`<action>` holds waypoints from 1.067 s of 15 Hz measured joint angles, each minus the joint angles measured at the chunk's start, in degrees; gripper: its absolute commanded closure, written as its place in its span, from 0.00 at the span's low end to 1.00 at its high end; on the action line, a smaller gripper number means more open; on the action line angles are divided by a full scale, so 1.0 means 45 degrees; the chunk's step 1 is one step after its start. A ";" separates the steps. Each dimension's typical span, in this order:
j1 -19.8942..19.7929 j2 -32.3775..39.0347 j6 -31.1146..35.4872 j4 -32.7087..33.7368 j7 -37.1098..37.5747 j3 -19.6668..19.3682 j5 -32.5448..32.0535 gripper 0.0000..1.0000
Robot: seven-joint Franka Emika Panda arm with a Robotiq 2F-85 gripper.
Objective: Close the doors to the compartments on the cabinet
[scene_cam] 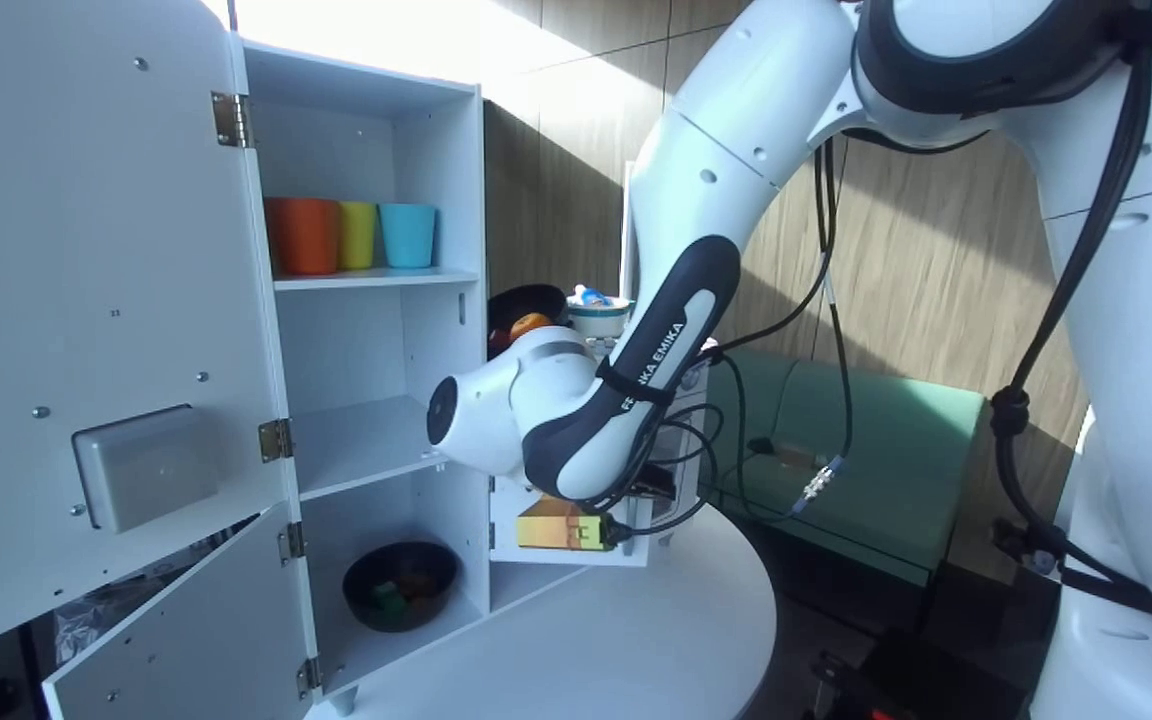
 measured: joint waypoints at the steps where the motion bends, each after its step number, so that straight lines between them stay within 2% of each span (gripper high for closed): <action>1: -0.0033 0.0106 -0.0292 0.0067 0.0335 -0.0057 -0.0018 0.00; 5: -0.0252 0.0786 -0.0469 0.0815 0.1641 -0.0084 0.0127 0.00; 8: -0.0551 0.1128 0.0036 0.1330 0.2890 -0.0085 0.0745 0.00; 13: -0.1258 0.0800 0.2857 0.1225 0.4118 -0.0232 0.0928 0.00; 16: -0.1575 0.0412 0.4991 0.0660 0.5201 -0.0660 0.0038 0.00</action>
